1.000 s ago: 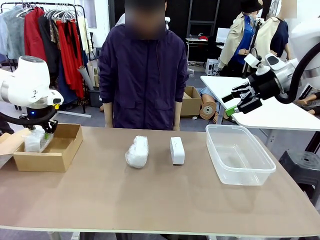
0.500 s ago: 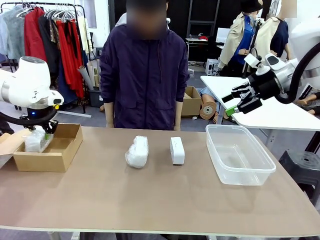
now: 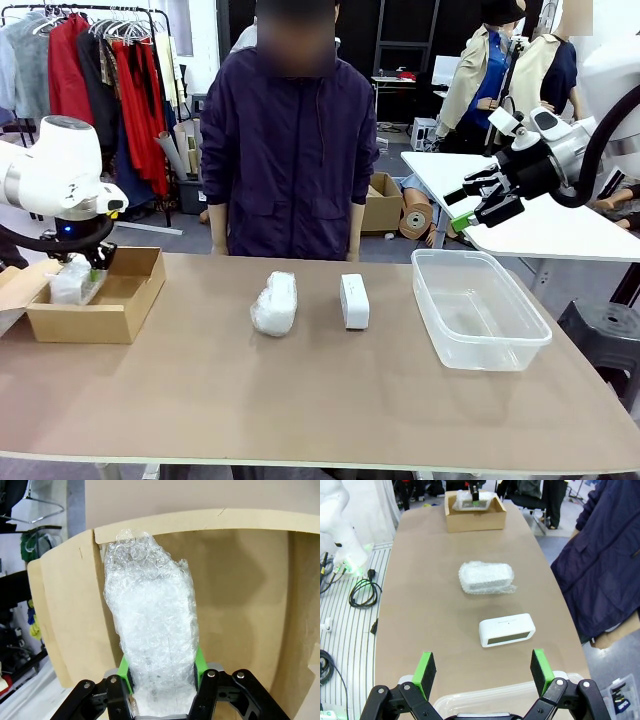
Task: Separate and place wrapped and unwrapped clocks.
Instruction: If the picked Digital clock is wrapped, place it in the Package Box ; if not, place it in the Organizing box.
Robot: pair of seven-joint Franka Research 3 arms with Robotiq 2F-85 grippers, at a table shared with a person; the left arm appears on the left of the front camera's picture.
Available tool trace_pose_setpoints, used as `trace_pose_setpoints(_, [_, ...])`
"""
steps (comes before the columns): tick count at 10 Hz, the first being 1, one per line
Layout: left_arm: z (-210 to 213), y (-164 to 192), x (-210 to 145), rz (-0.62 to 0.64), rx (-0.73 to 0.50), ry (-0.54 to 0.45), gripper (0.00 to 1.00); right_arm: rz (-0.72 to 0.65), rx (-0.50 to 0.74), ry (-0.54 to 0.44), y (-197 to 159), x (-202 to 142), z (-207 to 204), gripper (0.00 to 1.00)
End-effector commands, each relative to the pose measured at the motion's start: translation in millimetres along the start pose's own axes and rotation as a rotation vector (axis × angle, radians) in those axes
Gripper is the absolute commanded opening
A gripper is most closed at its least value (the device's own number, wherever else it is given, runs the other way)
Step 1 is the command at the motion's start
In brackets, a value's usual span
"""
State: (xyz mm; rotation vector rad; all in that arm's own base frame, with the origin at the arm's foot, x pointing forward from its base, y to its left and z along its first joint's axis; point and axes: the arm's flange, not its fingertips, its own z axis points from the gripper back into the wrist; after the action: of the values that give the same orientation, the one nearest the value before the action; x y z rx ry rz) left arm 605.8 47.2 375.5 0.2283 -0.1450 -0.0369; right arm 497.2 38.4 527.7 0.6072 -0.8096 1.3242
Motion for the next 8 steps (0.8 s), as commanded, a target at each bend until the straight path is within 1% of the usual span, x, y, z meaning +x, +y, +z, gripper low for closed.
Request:
trace_pose_setpoints(1, [-0.2, 1.3, 6.6, 0.018, 0.027, 0.004, 0.22, 0.009, 0.003, -0.006, 0.9, 2.2, 0.5, 1.0])
trace_pose_setpoints(5, [1.7, -0.2, 7.8, 0.021, 0.034, 0.012, 0.99, 0.009, 0.003, -0.006, 0.9, 2.2, 0.5, 1.0])
trace_pose_setpoints(8, [13.7, -0.2, 8.3, 0.016, 0.034, 0.0, 1.0, 0.009, 0.003, -0.006, 0.9, 2.2, 0.5, 1.0])
